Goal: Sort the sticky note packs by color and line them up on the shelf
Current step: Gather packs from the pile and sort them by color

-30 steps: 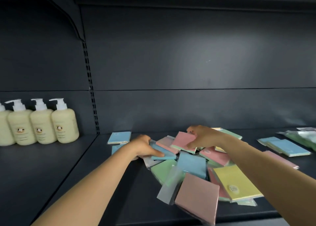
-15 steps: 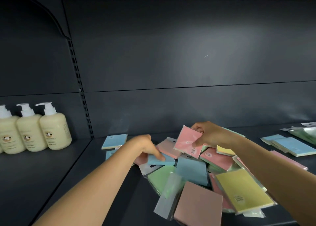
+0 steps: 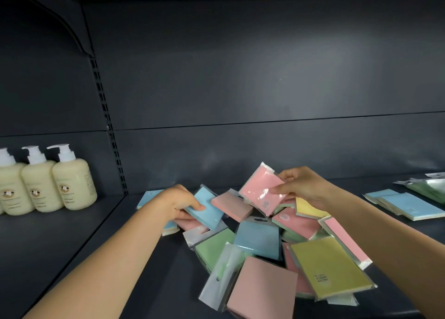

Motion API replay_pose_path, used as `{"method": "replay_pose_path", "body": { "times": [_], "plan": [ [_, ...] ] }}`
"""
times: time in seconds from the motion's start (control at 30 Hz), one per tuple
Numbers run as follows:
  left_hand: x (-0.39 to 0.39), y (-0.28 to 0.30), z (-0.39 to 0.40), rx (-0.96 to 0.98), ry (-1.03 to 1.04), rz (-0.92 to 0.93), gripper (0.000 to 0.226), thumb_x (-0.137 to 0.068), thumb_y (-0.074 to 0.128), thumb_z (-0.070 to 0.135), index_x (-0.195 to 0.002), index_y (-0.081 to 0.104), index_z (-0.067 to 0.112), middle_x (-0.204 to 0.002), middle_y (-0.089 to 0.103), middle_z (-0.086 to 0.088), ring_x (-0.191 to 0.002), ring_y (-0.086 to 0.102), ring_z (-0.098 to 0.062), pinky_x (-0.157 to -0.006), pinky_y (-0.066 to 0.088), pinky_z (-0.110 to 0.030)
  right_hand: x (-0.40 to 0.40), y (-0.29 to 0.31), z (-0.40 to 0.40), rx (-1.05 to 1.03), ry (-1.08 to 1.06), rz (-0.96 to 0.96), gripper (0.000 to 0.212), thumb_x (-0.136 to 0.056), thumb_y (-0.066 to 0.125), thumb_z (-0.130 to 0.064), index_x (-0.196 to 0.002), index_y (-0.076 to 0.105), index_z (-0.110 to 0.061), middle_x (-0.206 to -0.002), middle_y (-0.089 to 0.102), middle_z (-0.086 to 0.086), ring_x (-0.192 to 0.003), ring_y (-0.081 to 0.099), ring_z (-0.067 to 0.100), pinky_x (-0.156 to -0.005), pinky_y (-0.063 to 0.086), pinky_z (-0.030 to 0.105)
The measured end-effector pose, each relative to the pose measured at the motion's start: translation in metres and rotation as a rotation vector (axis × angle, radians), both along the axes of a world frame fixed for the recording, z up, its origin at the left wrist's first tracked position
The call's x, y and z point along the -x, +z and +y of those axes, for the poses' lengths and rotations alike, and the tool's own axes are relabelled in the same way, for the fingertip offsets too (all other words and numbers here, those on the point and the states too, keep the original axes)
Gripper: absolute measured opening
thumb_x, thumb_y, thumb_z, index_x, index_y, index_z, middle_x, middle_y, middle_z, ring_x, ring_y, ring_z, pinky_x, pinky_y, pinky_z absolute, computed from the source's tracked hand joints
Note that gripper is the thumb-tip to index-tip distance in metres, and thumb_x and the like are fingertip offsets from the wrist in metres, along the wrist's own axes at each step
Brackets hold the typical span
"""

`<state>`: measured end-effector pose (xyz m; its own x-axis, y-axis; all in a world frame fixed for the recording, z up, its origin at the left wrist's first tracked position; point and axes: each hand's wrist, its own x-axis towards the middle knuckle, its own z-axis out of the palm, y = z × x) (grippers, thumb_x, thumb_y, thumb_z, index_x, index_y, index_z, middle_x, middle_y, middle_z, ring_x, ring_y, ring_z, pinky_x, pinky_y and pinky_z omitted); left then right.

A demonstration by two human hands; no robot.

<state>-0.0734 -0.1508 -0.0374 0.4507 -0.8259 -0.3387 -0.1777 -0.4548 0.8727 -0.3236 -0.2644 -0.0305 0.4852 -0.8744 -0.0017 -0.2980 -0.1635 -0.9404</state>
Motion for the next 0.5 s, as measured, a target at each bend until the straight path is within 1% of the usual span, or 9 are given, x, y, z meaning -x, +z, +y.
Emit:
{"method": "replay_pose_path", "body": {
  "times": [0.07,0.1,0.13,0.2,0.23,0.33,0.4,0.43,0.5],
  "plan": [
    [-0.003,0.001,0.01,0.071,0.067,0.055,0.017,-0.081,0.061,-0.014,-0.085,0.052,-0.001,-0.088,0.06,-0.017,-0.079,0.062,-0.027,-0.068,0.057,-0.037,0.003,0.003,0.005,-0.033,-0.004,-0.063,0.013,-0.077,0.071,0.004,-0.089,0.065,0.002,-0.079,0.07,0.011,-0.068,0.068,0.019,-0.061,0.057,0.022],
    [-0.006,0.001,0.015,0.097,0.094,0.064,0.015,-0.083,0.059,-0.014,-0.091,0.053,-0.003,-0.094,0.061,-0.019,-0.085,0.062,-0.03,-0.073,0.054,-0.04,0.005,0.004,0.007,-0.045,-0.002,-0.08,0.012,-0.079,0.07,0.004,-0.09,0.065,0.003,-0.08,0.07,0.011,-0.068,0.067,0.018,-0.059,0.056,0.021],
    [-0.01,0.001,0.019,0.109,0.119,0.064,0.019,-0.084,0.057,-0.013,-0.101,0.053,-0.006,-0.103,0.061,-0.022,-0.093,0.061,-0.033,-0.077,0.052,-0.041,0.007,0.005,0.01,-0.052,-0.001,-0.086,0.012,-0.08,0.068,0.003,-0.091,0.065,0.004,-0.081,0.07,0.012,-0.069,0.067,0.018,-0.058,0.055,0.02],
    [-0.015,0.001,0.028,0.143,0.174,0.075,0.033,-0.085,0.055,-0.012,-0.117,0.049,-0.006,-0.117,0.058,-0.023,-0.105,0.059,-0.035,-0.081,0.051,-0.041,0.012,0.006,0.016,-0.057,-0.009,-0.086,0.013,-0.081,0.068,0.003,-0.094,0.066,0.005,-0.083,0.07,0.012,-0.071,0.067,0.017,-0.058,0.054,0.018],
    [-0.017,0.001,0.032,0.17,0.201,0.09,0.037,-0.085,0.054,-0.012,-0.121,0.048,-0.006,-0.12,0.058,-0.022,-0.108,0.059,-0.035,-0.082,0.05,-0.042,0.014,0.006,0.019,-0.055,-0.015,-0.086,0.013,-0.081,0.067,0.003,-0.094,0.066,0.005,-0.083,0.069,0.012,-0.071,0.066,0.017,-0.059,0.054,0.019],
    [-0.016,0.002,0.043,0.277,0.272,0.184,0.042,-0.084,0.053,-0.012,-0.125,0.047,-0.004,-0.122,0.058,-0.022,-0.109,0.059,-0.034,-0.083,0.049,-0.042,0.022,0.008,0.032,-0.049,-0.055,-0.111,0.008,-0.081,0.066,0.004,-0.088,0.063,0.0,-0.084,0.068,0.012,-0.072,0.065,0.018,-0.058,0.054,0.019],
    [-0.009,0.004,0.053,0.35,0.29,0.261,0.039,-0.085,0.054,-0.01,-0.123,0.049,-0.004,-0.12,0.059,-0.019,-0.106,0.059,-0.032,-0.084,0.048,-0.04,0.028,0.01,0.043,-0.066,-0.075,-0.152,0.011,-0.081,0.066,0.006,-0.086,0.062,-0.003,-0.084,0.068,0.011,-0.072,0.066,0.018,-0.059,0.054,0.02],
    [-0.005,0.004,0.058,0.38,0.295,0.309,0.032,-0.086,0.054,-0.008,-0.117,0.052,-0.003,-0.116,0.06,-0.017,-0.101,0.06,-0.03,-0.085,0.047,-0.04,0.031,0.011,0.05,-0.079,-0.076,-0.172,0.012,-0.081,0.065,0.007,-0.085,0.062,-0.003,-0.083,0.068,0.011,-0.072,0.066,0.018,-0.059,0.055,0.02],
    [0.006,0.006,0.071,0.42,0.296,0.399,0.014,-0.088,0.052,-0.007,-0.097,0.057,0.003,-0.099,0.062,-0.012,-0.087,0.061,-0.024,-0.087,0.046,-0.04,0.037,0.013,0.064,-0.104,-0.084,-0.203,0.013,-0.08,0.065,0.009,-0.084,0.062,-0.003,-0.081,0.068,0.01,-0.068,0.067,0.017,-0.057,0.056,0.021]
  ]
}}
